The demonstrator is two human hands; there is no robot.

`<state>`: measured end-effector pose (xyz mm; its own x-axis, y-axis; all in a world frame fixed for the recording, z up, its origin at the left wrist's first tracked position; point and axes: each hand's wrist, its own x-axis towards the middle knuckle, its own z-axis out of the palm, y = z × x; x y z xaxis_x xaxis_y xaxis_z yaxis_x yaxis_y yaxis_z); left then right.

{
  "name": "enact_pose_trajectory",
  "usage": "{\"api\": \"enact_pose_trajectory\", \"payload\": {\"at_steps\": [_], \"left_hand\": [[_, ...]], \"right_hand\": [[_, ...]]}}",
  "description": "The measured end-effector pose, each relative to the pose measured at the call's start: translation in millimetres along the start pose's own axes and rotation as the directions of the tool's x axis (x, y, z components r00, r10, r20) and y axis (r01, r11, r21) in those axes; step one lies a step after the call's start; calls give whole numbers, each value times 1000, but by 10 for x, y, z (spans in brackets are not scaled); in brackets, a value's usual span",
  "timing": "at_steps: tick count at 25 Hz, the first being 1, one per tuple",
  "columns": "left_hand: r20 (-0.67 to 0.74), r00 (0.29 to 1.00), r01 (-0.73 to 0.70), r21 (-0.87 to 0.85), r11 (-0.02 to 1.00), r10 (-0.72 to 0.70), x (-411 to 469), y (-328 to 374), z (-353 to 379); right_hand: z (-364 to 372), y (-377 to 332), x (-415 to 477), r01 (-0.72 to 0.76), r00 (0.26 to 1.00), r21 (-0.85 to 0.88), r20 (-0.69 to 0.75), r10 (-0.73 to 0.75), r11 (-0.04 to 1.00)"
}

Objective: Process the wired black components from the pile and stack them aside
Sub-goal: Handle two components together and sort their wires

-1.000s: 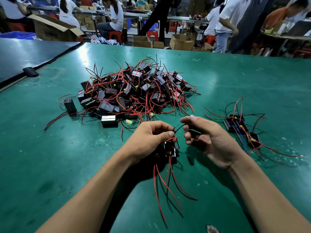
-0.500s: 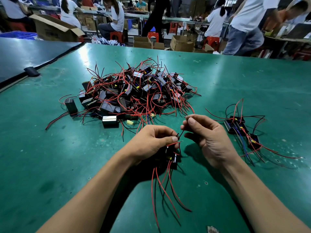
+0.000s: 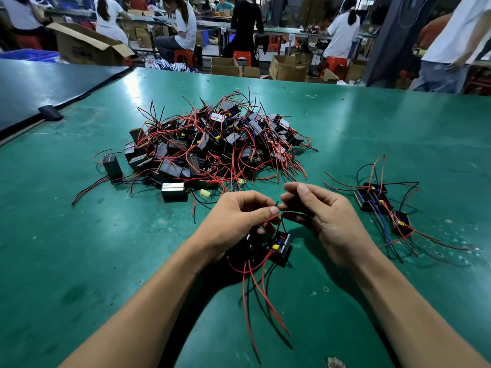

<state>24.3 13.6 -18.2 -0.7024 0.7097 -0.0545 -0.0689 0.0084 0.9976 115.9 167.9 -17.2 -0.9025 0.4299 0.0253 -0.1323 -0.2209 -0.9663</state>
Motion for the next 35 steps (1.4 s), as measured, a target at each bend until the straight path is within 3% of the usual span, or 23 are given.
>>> {"api": "enact_pose_trajectory", "payload": {"at_steps": [5,9,15,26,35], "left_hand": [[-17,1000,-12,-63,998,11,-4,18,-28],[-68,997,-32,-40,999,29,15,7,-31],[-78,995,-58,-19,998,57,35,-34,0],[-22,996,-89,39,995,90,26,-33,24],[-23,999,-43,-45,998,42,21,-11,25]], "right_hand": [[-19,8,-4,-125,990,-9,70,125,992],[-37,13,3,-140,989,21,43,139,990],[-33,33,5,-36,994,-156,93,51,987],[-28,69,-24,69,997,-229,45,-60,971],[-16,31,-36,243,970,-355,97,-223,903]]}}
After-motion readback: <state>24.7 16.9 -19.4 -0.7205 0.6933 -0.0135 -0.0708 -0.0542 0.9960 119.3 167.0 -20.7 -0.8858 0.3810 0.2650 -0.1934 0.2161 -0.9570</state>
